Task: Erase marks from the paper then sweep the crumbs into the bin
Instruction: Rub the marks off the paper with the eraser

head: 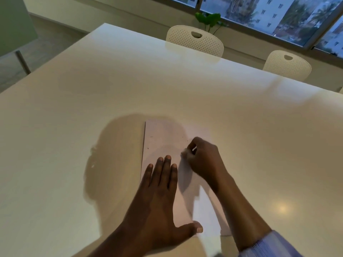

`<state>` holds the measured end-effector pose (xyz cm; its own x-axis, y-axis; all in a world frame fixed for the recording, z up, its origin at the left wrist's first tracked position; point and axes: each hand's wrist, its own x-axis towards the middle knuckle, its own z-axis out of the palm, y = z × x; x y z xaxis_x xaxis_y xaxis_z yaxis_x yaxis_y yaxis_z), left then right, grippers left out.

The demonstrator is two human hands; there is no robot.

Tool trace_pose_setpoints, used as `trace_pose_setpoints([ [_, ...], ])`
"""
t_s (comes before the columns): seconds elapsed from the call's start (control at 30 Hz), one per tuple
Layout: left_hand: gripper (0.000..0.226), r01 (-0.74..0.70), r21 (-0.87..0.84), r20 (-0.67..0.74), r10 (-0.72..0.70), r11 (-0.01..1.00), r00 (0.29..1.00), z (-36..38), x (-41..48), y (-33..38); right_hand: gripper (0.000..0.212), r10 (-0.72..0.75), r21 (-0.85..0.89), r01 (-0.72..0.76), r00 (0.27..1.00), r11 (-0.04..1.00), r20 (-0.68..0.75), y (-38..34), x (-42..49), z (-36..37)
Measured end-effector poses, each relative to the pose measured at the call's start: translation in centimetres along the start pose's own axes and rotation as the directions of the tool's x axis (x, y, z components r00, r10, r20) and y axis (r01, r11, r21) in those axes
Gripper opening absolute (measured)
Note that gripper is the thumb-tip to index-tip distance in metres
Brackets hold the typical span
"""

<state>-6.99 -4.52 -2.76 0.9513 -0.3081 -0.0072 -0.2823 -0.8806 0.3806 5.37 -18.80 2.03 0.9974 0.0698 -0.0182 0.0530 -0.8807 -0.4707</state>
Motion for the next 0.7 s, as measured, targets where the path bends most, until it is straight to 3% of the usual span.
trace_pose_setpoints([
  [0.13, 0.134, 0.013, 0.047, 0.053, -0.015, 0.999, 0.998, -0.3, 0.3, 0.1, 0.008, 0.057, 0.025, -0.056, 0.997, 0.998, -0.051, -1.7, 5.8, -0.1],
  [0.23, 0.133, 0.023, 0.061, 0.057, -0.026, 0.998, 0.998, -0.4, 0.2, 0.3, 0.019, 0.072, -0.024, -0.072, 0.997, 0.997, -0.025, -2.1, 7.3, -0.8],
  [0.4, 0.134, 0.005, 0.039, 0.039, -0.007, 0.999, 0.999, -0.6, -0.2, 0.3, 0.014, 0.003, -0.075, 0.002, 0.998, 0.997, 0.057, -0.1, -0.3, -1.4],
  [0.5, 0.134, -0.001, 0.037, 0.035, 0.000, 0.999, 0.999, -0.5, -0.2, 0.3, 0.012, -0.025, -0.058, 0.025, 1.000, 0.998, 0.004, 0.6, -3.1, -0.7],
  [0.7, 0.133, 0.014, 0.057, 0.075, -0.018, 0.998, 0.997, -0.5, 0.1, 0.2, 0.008, 0.077, -0.020, -0.079, 0.993, 0.997, -0.084, -0.6, 5.7, -0.7],
])
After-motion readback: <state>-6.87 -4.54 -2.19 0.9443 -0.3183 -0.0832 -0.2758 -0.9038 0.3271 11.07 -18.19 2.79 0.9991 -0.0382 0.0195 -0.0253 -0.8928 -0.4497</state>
